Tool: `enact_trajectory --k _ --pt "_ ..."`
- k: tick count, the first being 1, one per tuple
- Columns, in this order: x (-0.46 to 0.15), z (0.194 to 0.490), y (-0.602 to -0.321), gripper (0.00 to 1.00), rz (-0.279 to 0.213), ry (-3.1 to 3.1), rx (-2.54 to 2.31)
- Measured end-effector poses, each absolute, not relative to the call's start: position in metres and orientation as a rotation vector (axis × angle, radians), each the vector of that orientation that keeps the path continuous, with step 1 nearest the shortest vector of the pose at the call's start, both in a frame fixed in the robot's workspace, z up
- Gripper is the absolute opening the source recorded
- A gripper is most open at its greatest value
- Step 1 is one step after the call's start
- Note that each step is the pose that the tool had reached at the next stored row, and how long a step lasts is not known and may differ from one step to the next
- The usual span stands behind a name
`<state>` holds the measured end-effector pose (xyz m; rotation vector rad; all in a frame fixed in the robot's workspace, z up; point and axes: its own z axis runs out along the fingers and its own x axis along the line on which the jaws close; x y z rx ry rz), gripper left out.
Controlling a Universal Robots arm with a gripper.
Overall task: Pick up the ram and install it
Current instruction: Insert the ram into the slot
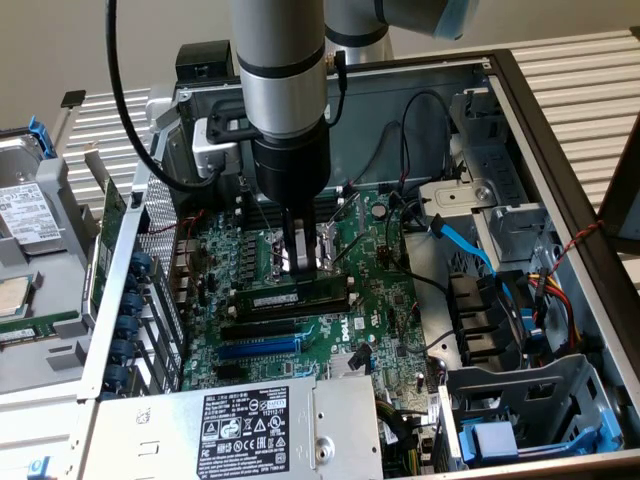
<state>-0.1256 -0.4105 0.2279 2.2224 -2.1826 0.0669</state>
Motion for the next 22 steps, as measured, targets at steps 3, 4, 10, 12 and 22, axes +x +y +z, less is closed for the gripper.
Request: enact_trajectory --k 3,4,10,12,22 --pt "-0.1258 0.2278 -0.4104 0.13 0.068 -2.182 2.223" --pt "-0.1261 0.2278 -0.4104 0.13 0.068 -2.182 2.223" --pt "-0.1280 0.2286 -0.4105 0.13 0.076 -2.185 2.226" --pt "-0.1280 0.2287 -0.4105 0.13 0.082 -2.187 2.228" --pt "-0.1291 0.2282 -0.4105 0.13 0.097 -2.193 2.234"
